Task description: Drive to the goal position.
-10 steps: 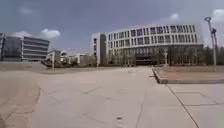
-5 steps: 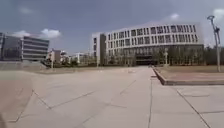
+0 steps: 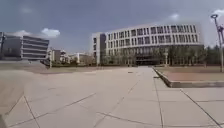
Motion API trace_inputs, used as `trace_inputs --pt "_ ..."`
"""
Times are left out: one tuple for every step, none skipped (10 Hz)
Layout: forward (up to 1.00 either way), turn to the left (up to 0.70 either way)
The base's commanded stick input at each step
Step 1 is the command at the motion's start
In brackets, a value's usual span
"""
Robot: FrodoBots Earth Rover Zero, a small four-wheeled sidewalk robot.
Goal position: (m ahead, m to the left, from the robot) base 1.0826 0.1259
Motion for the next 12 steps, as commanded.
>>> trace_inputs --pt "0.7 0.02" --pt "0.7 0.02" --pt "0.7 0.02" --pt "0.7 0.02" --pt "0.7 0.02" --pt "0.7 0.02" --pt "0.7 0.02" --pt "0.7 0.02" --pt "0.7 0.02" --pt "0.7 0.02" --pt "0.7 0.02" --pt "0.7 0.02"
